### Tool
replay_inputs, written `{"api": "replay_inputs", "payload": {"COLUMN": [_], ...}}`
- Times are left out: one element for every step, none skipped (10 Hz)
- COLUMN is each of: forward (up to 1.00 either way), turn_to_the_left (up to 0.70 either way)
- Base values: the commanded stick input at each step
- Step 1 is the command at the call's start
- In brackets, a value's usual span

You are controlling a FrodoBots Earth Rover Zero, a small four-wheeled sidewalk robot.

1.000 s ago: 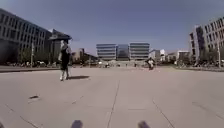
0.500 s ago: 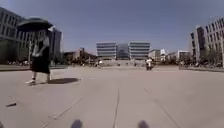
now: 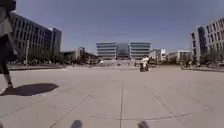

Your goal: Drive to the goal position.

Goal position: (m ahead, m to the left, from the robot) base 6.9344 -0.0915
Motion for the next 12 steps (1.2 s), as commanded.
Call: {"api": "replay_inputs", "payload": {"forward": [1.00,1.00,1.00,1.00,1.00,1.00,1.00,1.00,1.00,1.00,1.00,1.00], "turn_to_the_left": [0.00,0.00,-0.04,-0.04,-0.05,-0.05,-0.05,-0.05,-0.05,-0.05,-0.05,-0.05]}}
